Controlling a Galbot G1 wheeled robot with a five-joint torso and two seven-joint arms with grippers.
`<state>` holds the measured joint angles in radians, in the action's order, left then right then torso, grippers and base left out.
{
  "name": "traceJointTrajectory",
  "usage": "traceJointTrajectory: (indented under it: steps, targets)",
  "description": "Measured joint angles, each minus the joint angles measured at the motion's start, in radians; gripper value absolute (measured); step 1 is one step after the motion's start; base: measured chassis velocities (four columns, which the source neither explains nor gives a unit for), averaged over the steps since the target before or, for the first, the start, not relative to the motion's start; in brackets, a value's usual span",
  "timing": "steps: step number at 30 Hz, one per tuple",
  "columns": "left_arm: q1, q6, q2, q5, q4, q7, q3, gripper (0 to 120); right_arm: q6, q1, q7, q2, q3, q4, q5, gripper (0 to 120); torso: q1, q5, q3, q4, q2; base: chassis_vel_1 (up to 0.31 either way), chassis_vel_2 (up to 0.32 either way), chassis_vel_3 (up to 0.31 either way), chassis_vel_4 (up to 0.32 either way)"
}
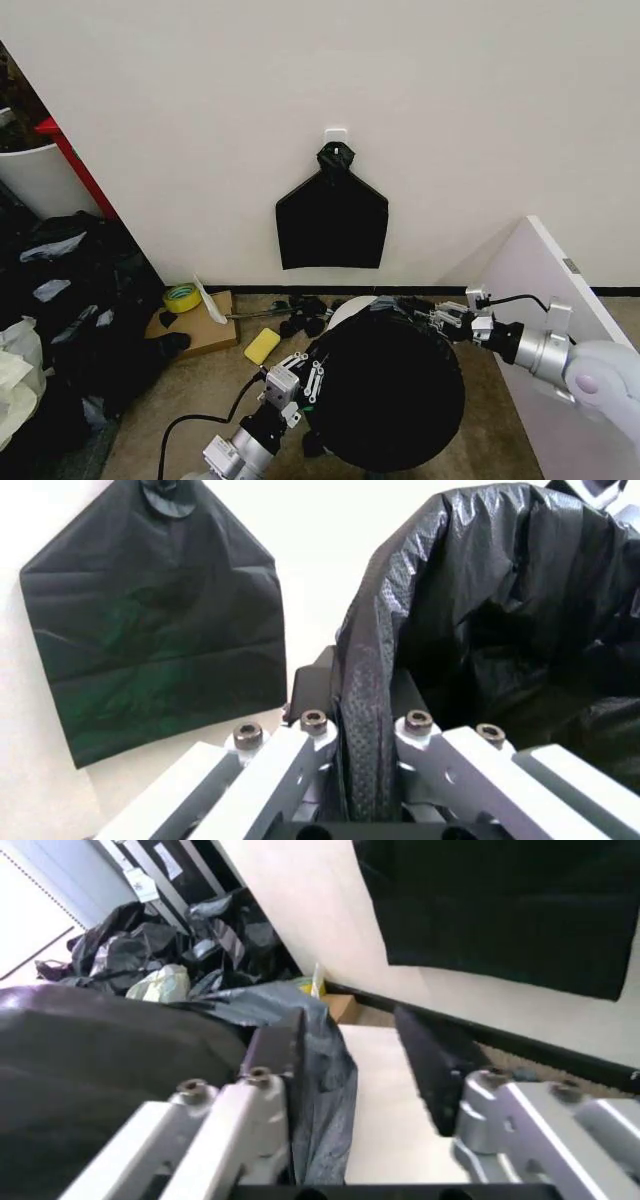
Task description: Place the garbage bag over the trash bin.
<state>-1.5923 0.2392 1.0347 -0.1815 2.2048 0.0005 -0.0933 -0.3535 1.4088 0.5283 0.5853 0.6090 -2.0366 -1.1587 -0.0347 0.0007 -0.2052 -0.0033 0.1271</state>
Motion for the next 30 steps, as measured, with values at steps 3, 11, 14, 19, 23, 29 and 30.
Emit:
traceJointTrajectory:
  steps: [3,11,14,19,23,29,30]
  targets:
    - [-0.001,-0.004,0.002,0.001,-0.001,-0.001,-0.001,4,0.001,-0.002,0.005,-0.006,0.005,0.004,-0.004,46,0.0,0.0,0.0,0.0001,0.0,0.0,0.0,0.0,0.0]
    - [0.004,-0.053,0.009,-0.042,-0.012,-0.042,-0.006,4,0.049,-0.01,-0.04,0.034,0.01,0.004,-0.005,72,0.0,0.0,0.0,0.0003,0.0,0.0,0.0,0.0,0.0]
    - [0.024,-0.102,0.018,-0.109,-0.026,-0.085,-0.01,4,0.156,-0.003,-0.093,0.106,0.022,0.001,0.046,86,0.0,-0.0001,0.0,0.0002,0.0,0.0,0.0,0.0,0.0]
    - [0.044,-0.156,0.029,-0.204,-0.035,-0.141,-0.016,4,0.269,0.044,-0.13,0.193,0.046,-0.014,0.225,98,0.0,-0.0001,0.0,-0.0003,0.0,0.0,0.0,0.0,0.0]
    - [0.049,-0.208,0.051,-0.302,-0.046,-0.215,-0.031,4,0.355,0.087,-0.222,0.35,0.043,-0.087,0.388,100,0.0,0.0001,0.0,0.0006,0.0,0.0,0.0,0.0,0.0]
    - [0.073,-0.264,0.05,-0.434,-0.063,-0.26,-0.039,4,0.399,0.146,-0.297,0.49,0.05,-0.157,0.507,100,0.0,0.0001,0.0,-0.0003,0.0,0.0,0.0,0.0,0.0]
    - [0.077,-0.273,0.05,-0.46,-0.069,-0.268,-0.042,4,0.408,0.156,-0.313,0.516,0.05,-0.17,0.531,100,0.0,-0.0003,0.0,-0.0002,0.0,0.0,0.0,0.0,0.0]
